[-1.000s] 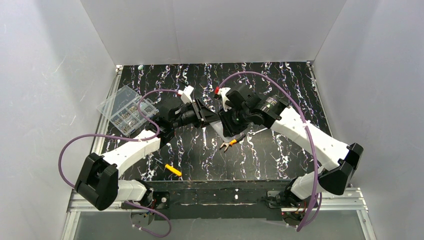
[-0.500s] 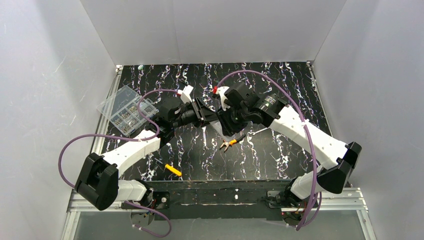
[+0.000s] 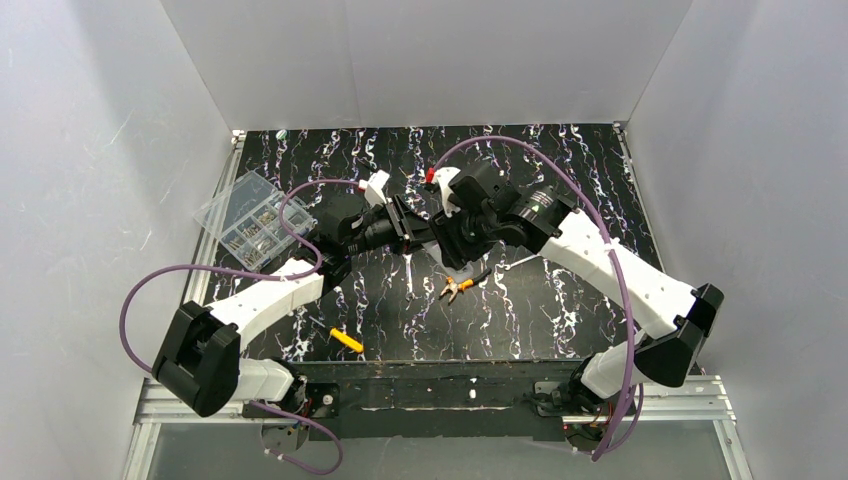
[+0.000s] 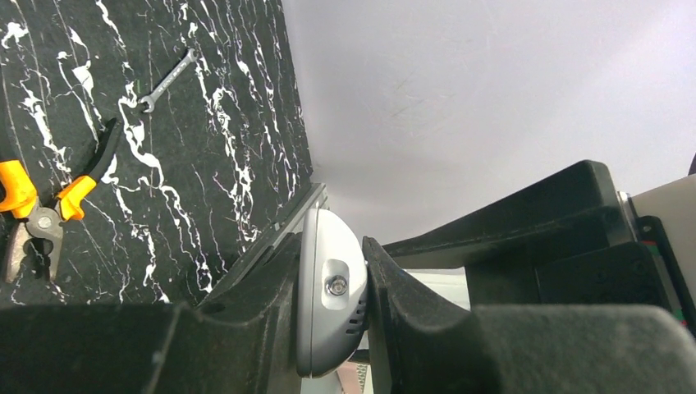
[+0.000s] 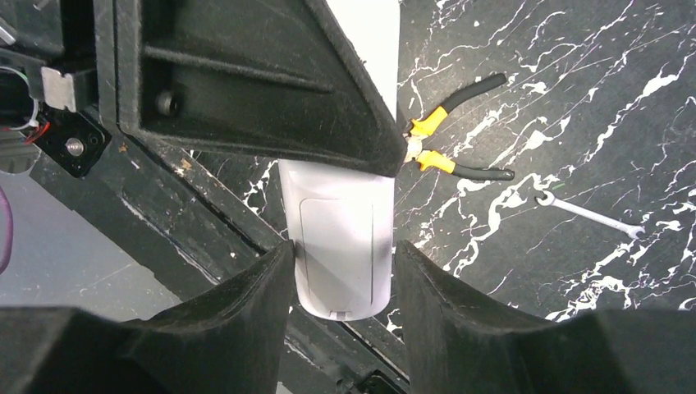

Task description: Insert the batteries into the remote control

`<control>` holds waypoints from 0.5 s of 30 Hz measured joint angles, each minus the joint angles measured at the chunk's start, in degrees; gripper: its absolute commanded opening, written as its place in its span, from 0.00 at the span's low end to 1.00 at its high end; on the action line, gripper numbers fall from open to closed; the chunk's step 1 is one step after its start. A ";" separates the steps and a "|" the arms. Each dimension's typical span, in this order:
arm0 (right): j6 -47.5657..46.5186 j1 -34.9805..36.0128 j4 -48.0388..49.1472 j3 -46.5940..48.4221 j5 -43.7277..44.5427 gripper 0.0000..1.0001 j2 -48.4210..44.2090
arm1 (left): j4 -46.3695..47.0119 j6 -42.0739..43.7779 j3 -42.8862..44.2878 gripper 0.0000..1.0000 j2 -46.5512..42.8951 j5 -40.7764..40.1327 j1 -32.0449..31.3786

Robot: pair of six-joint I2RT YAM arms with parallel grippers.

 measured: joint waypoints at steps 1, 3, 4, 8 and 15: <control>0.00 0.00 -0.04 0.20 0.09 0.57 0.00 | 0.31 -0.11 0.00 0.00 0.00 0.09 -0.11; 0.00 0.00 -0.04 0.90 0.57 0.57 0.00 | 0.52 -0.31 0.00 0.00 0.00 0.39 -0.17; 0.00 0.02 0.02 1.31 0.85 0.58 0.00 | 0.55 -0.37 0.00 0.00 0.00 0.61 -0.17; 0.09 0.00 0.66 2.05 1.44 0.60 -0.37 | 0.55 -0.57 0.00 0.00 0.00 1.07 -0.28; 3.72 -1.38 5.38 -1.53 1.81 0.63 -5.79 | 0.57 -0.70 0.00 0.00 0.00 1.38 -0.28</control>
